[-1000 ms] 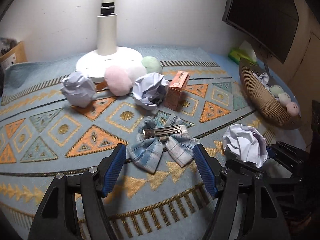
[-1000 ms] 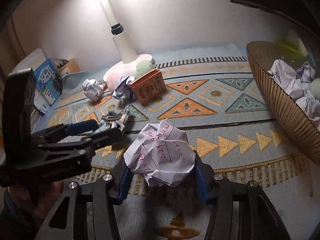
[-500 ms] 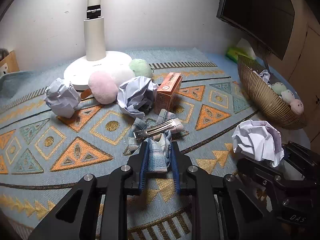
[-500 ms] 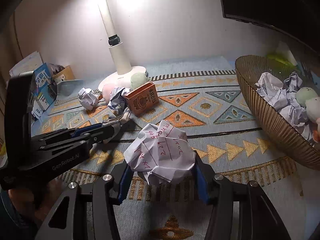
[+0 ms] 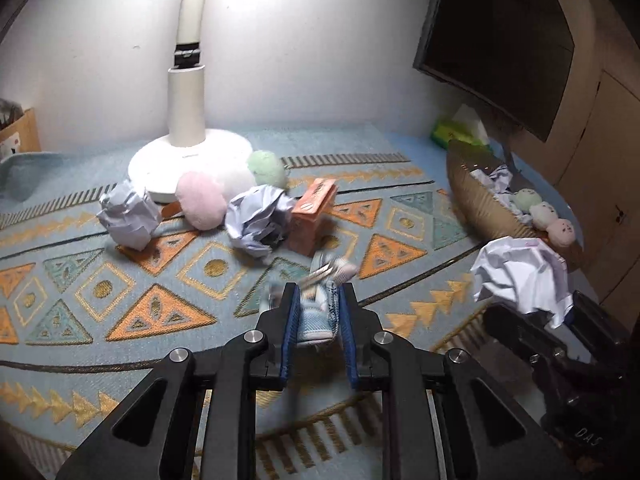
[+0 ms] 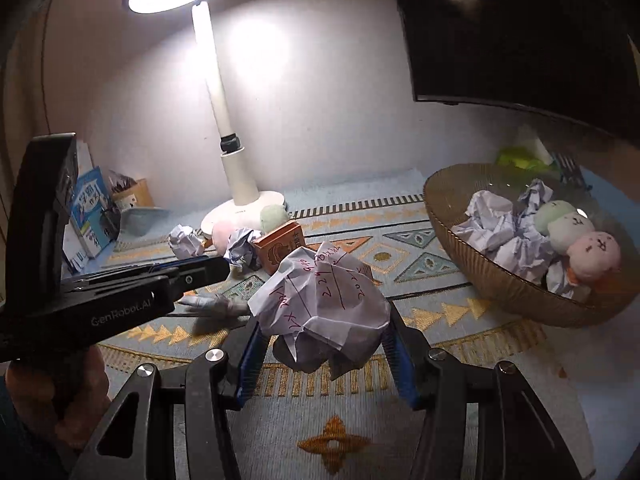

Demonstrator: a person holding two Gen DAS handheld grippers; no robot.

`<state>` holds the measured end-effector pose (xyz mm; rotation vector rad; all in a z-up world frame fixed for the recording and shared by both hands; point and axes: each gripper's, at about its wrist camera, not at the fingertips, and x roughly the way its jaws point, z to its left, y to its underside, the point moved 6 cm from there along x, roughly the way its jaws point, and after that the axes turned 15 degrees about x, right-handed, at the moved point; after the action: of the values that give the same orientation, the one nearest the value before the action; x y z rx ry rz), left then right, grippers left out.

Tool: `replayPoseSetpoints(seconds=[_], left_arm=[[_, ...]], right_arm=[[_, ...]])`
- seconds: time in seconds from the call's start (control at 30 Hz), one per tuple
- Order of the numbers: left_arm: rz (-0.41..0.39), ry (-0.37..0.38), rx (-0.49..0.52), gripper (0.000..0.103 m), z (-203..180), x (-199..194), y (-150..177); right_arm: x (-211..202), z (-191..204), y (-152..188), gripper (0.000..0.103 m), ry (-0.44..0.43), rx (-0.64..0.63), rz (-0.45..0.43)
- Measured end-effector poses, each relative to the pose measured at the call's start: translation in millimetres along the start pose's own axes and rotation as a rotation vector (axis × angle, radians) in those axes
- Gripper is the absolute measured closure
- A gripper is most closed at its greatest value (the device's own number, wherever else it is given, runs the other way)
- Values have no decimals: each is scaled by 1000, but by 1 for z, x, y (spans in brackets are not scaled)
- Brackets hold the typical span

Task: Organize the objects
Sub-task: 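Carry the paper ball toward the glass tray with the right tool while the left tool lifts the bow clip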

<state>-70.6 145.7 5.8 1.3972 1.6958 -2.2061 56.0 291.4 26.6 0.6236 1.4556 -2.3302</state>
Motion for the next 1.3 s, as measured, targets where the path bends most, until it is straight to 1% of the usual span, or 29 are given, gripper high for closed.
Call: replayPoseSetpoints(seconds=[0.1,0.2,0.27,0.33,0.37,0.4,0.43,0.47,0.53,0.6,0.67,0.7,0.73,0.77,0.8,0.83,0.87,0.9,0.93,0.97,1.03,1.07,1.13,1.2,1.3], left_arm=[[-63,27,51,89,-23,-24,-23],[-111,34,121,89,-43,-42,-46],[-131,19,120,87,-41,-52,-55],[-121,18,52,59,-24,-55,-52],[-104,5,8,27,-12,-54,-45],[-98,-16,-34,18,-1,-54,-35],[-85,-29,-63,18,9,-52,-22],[-41,-32,-84,18,15,-45,-9],[73,-29,-108,18,18,-25,17],[149,-55,-99,18,15,-6,37],[200,-69,-75,18,9,8,50],[210,-77,-60,18,6,13,52],[202,-107,-33,22,4,13,50],[203,-111,-10,43,0,15,48],[214,-112,9,60,-2,16,47],[220,-136,29,69,-3,17,45],[227,-136,42,82,-4,18,44],[222,-123,43,86,-5,17,42],[214,-103,37,86,-5,16,42],[204,-103,37,86,-7,14,41],[181,-107,47,87,-14,7,35],[161,-91,46,87,-19,3,29],[107,-60,60,87,-36,-8,9],[48,-29,104,87,-59,-17,-18],[-23,43,174,87,-102,-17,-64]], right_arm=[[-27,-19,-23,50,15,65,-67],[-57,-38,-52,50,64,67,-157],[-73,-48,-62,50,89,52,-193],[-83,-54,-63,50,102,39,-205],[-84,-56,-60,50,96,40,-199],[-82,-57,-56,50,85,47,-186],[-78,-57,-51,50,70,60,-166],[-73,-56,-47,50,51,74,-144],[-62,-53,-38,50,26,84,-105],[-54,-49,-32,50,20,74,-82],[-54,-47,-29,50,10,74,-78],[-55,-48,-29,50,11,73,-79],[-55,-49,-29,50,14,74,-80],[-55,-51,-29,50,14,78,-79],[-55,-52,-29,50,12,83,-78],[-56,-54,-30,50,11,89,-77],[-57,-57,-30,50,10,95,-78],[-59,-59,-32,50,9,100,-81],[-62,-61,-34,50,11,100,-87],[-67,-64,-39,50,16,97,-97],[-82,-70,-52,50,26,92,-140],[-90,-75,-61,50,36,92,-168],[-104,-86,-82,49,65,96,-211],[-112,-99,-102,49,102,108,-234],[-110,-122,-127,49,136,146,-230]])
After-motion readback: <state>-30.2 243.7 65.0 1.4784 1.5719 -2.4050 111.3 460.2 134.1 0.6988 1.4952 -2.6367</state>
